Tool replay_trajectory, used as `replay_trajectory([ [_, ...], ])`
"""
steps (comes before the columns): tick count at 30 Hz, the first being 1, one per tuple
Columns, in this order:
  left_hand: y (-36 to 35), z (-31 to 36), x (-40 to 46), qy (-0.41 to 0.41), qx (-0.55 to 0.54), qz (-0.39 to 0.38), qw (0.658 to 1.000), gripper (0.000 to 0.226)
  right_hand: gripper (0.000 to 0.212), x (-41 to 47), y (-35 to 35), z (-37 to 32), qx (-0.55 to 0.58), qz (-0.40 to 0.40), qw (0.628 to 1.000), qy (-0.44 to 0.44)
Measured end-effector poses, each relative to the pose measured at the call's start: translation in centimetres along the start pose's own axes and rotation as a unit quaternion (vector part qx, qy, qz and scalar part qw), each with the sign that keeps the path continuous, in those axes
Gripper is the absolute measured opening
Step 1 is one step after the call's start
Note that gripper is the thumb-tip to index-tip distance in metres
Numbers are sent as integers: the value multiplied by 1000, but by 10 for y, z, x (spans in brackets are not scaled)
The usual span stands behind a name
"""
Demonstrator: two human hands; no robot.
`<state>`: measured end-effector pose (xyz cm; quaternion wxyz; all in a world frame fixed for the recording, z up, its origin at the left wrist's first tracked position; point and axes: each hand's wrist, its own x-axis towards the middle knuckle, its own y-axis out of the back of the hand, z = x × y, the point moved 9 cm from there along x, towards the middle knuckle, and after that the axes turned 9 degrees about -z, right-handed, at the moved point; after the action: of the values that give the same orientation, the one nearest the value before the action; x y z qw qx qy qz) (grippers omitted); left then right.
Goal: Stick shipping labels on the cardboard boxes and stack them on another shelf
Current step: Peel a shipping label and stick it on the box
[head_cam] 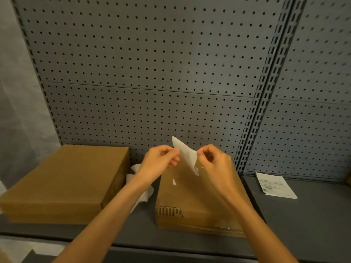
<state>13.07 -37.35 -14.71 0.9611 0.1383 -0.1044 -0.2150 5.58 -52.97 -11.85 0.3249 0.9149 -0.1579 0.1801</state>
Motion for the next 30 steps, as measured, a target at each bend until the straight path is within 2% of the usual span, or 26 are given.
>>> replay_trajectory([
  [4, -16, -6, 6, 36, -66, -9, 997, 30, 13, -7, -18, -5, -1, -65, 998, 26],
  [8, -26, -14, 9, 52, -84, -6, 995, 20, 10, -12, -26, 1, 6, -95, 995, 27],
  [11, -30, -15, 10, 56, -93, 0, 994, 15, 10, -14, -24, 2, 15, -98, 995, 27],
  [16, -33, -5, 11, 51, -97, -10, 994, 30, 13, -15, -18, 1, 26, -86, 995, 29],
  [21, -33, 4, 12, 41, -105, 1, 994, 19, 14, -15, -16, -2, 33, -83, 996, 29],
  [30, -25, 2, 14, 39, -116, 40, 992, 19, 13, -22, 2, 15, 17, -72, 997, 0],
])
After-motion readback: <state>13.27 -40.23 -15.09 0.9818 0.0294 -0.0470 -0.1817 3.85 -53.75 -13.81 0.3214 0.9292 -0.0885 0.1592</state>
